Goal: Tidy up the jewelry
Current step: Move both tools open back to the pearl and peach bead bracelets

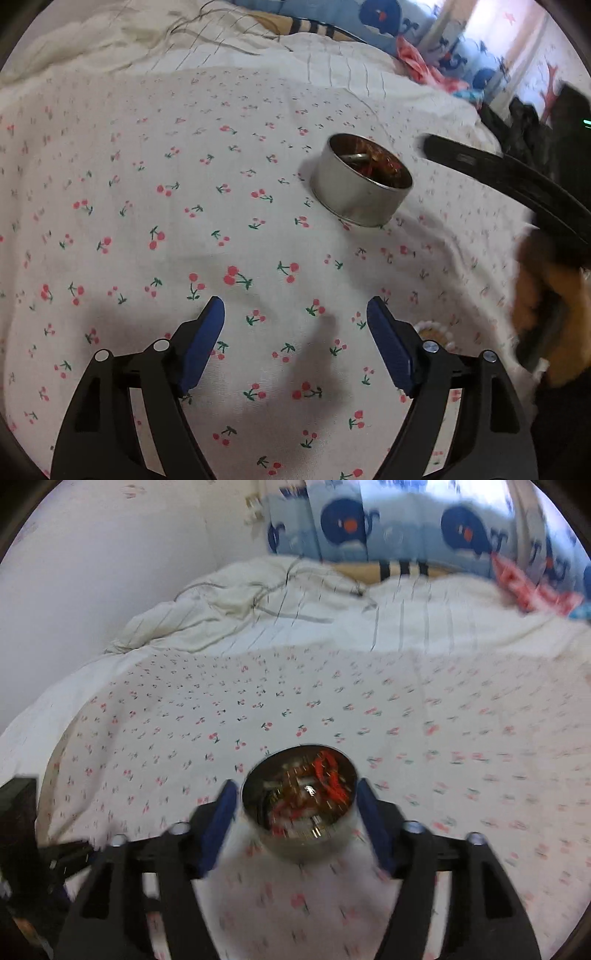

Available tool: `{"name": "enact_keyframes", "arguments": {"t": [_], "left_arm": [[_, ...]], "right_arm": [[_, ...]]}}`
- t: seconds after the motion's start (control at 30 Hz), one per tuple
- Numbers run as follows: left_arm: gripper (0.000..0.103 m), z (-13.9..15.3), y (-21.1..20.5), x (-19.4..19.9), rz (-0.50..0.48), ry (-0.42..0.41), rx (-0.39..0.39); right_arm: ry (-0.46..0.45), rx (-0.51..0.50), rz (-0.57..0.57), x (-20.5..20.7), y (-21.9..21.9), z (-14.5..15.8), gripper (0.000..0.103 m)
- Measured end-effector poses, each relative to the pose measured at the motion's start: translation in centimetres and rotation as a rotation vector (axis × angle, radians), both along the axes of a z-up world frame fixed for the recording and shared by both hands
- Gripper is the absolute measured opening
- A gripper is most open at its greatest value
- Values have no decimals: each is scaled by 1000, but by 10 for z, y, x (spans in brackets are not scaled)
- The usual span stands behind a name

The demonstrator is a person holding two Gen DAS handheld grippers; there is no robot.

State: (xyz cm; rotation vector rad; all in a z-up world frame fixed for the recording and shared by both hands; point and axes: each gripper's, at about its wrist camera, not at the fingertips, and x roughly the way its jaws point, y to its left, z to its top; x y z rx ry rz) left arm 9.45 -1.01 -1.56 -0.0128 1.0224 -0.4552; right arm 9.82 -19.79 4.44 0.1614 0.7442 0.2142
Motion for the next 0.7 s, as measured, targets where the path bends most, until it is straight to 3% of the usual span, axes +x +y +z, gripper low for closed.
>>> {"name": "enact_keyframes", "arguments": {"t": [0.13,0.23,0.33,0.47,0.57,0.7], "left_arm": [[81,2,-7,-9,-12,-35,28],[83,-6,-4,-13,29,-18,16],[83,-12,-11,-10,12,-4,34],[83,-14,-21,-11,-24,8,28],[83,-13,-36,-17,-97,-6,23],[83,-19,-58,-28,-169,-48,131]], "right_arm": [[52,-94,37,-54,2,-15,73],[134,-81,93,-77,1,-45,73],[186,-92,103,-75,4,-58,73],[163,-229,103,-76,15,-57,73],[180,-216,72,-73,7,-59,73],[194,-183,39,-73,-7,-61,74]]}}
